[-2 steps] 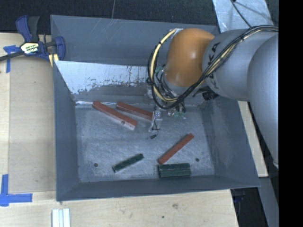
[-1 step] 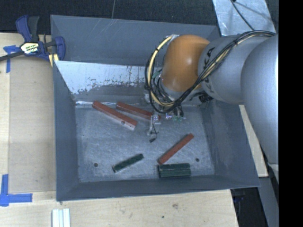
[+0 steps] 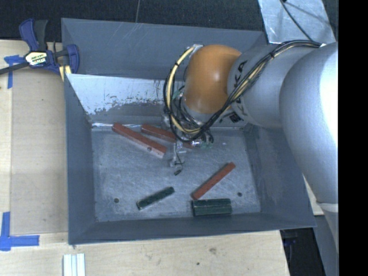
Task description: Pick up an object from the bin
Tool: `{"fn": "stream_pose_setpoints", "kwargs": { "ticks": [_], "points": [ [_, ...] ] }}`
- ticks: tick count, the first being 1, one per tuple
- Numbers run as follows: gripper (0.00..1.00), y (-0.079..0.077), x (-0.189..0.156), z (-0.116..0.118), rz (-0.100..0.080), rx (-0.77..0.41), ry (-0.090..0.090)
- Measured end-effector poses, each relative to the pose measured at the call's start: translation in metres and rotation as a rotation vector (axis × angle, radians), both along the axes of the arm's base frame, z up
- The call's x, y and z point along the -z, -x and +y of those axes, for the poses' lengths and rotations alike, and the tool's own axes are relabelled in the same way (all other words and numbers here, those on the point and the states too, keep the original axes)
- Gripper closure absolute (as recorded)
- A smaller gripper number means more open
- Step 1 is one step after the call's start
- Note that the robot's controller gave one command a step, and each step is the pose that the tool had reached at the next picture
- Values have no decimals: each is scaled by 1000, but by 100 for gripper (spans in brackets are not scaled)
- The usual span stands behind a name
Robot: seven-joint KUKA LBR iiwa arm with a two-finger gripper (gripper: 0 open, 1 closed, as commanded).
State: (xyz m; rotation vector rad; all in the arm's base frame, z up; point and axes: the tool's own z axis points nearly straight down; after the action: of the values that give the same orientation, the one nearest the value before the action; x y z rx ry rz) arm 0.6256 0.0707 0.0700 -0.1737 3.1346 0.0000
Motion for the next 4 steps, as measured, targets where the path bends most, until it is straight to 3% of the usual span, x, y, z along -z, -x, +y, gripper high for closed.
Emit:
{"fn": "stream_pose_setpoints", "kwargs": {
  "ticks": [1, 4],
  "points": [
    [100, 7, -2, -1, -2, -89, 0],
    [100, 10, -16, -1, 7, -92, 1]
  ]
}}
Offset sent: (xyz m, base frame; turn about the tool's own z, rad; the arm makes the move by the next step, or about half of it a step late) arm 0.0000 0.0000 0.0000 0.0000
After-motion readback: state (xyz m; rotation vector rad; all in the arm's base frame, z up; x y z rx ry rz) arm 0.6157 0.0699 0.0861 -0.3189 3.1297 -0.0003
